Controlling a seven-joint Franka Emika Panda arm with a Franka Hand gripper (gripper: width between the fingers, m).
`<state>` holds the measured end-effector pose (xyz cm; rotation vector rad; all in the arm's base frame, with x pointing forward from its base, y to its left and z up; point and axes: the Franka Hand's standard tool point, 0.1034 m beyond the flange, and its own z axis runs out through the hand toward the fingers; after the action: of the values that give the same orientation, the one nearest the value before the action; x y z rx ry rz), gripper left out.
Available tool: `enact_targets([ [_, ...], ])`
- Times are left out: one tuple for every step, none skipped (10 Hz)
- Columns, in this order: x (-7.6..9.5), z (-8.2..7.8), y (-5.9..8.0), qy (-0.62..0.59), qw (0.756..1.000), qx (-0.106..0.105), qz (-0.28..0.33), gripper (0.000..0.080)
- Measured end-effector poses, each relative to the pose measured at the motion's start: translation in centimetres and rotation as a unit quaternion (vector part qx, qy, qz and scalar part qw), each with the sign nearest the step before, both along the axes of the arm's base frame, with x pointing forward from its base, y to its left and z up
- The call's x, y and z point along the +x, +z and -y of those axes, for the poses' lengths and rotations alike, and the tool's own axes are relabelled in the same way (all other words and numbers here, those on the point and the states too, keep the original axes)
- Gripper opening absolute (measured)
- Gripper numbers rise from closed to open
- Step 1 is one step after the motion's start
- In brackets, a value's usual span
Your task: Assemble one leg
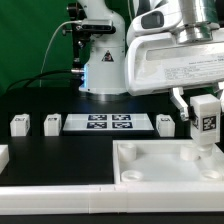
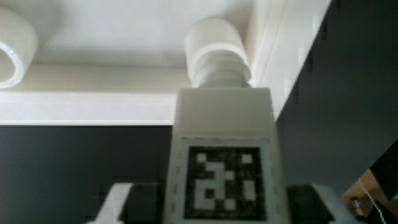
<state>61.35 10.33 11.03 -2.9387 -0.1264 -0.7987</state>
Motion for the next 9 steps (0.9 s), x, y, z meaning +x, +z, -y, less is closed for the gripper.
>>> enact_targets([
  [-0.1,0.0,-0.1,0.001,1.0,0.0,-0.003,0.0294],
  [-0.1,0.0,-0.1,0.001,1.0,-0.001,-0.003,0.0294],
  [-0.1,-0.1,-0.2,0.003,1.0,-0.001,-0.003,0.0294],
  [-0.1,-0.3,-0.5,0.008,1.0,-0.004,-0.004,0.0294],
  [0.2,-0.4,-0.6,0.012,1.0,-0.005,0.006,0.0294],
  [0.4,-0.5,-0.8,0.015,1.0,-0.008,0.022,0.0294],
  [0.4,-0.6,-1.0,0.02,1.0,-0.009,0.015,0.0294],
  [0.5,-0.9,-0.9,0.025,0.999,-0.011,0.016,0.0294],
  [0.6,-1.1,-0.9,0.031,0.999,-0.014,0.021,0.0294],
])
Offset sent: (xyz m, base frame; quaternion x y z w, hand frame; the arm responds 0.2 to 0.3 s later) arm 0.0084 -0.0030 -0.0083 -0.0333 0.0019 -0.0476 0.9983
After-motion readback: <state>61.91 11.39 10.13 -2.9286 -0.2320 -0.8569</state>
